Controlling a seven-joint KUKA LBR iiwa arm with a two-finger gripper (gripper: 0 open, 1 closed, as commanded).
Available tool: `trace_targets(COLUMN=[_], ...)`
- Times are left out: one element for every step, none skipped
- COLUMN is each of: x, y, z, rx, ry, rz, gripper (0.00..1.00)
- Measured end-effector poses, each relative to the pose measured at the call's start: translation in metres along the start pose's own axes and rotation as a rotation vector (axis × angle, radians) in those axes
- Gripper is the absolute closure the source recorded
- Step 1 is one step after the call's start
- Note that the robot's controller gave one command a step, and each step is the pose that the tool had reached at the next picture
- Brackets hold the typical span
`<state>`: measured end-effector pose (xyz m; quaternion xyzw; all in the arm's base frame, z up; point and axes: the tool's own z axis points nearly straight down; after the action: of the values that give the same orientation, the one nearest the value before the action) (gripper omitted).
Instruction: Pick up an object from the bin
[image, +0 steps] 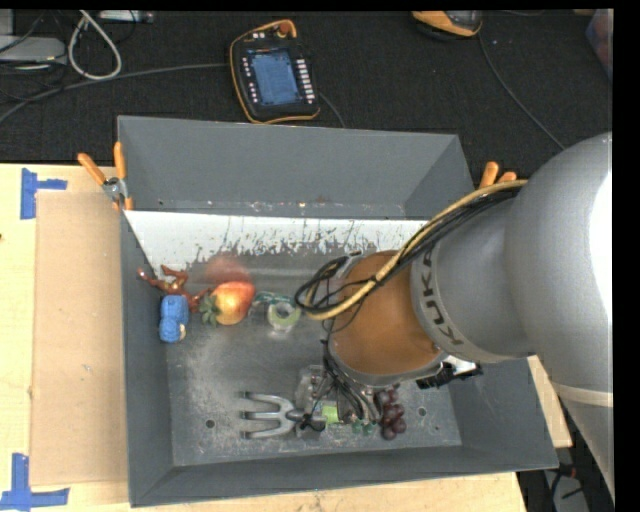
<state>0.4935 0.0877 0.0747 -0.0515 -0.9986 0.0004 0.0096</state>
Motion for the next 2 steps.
trace_targets(x=[0.0,0.001], y=[0.0,-0.001], z=[-0.004,-0.015], rx=[0.0,0.0], ry=[0.001,0.002], rz=[0.001,0.002], gripper=[1.0,1.0])
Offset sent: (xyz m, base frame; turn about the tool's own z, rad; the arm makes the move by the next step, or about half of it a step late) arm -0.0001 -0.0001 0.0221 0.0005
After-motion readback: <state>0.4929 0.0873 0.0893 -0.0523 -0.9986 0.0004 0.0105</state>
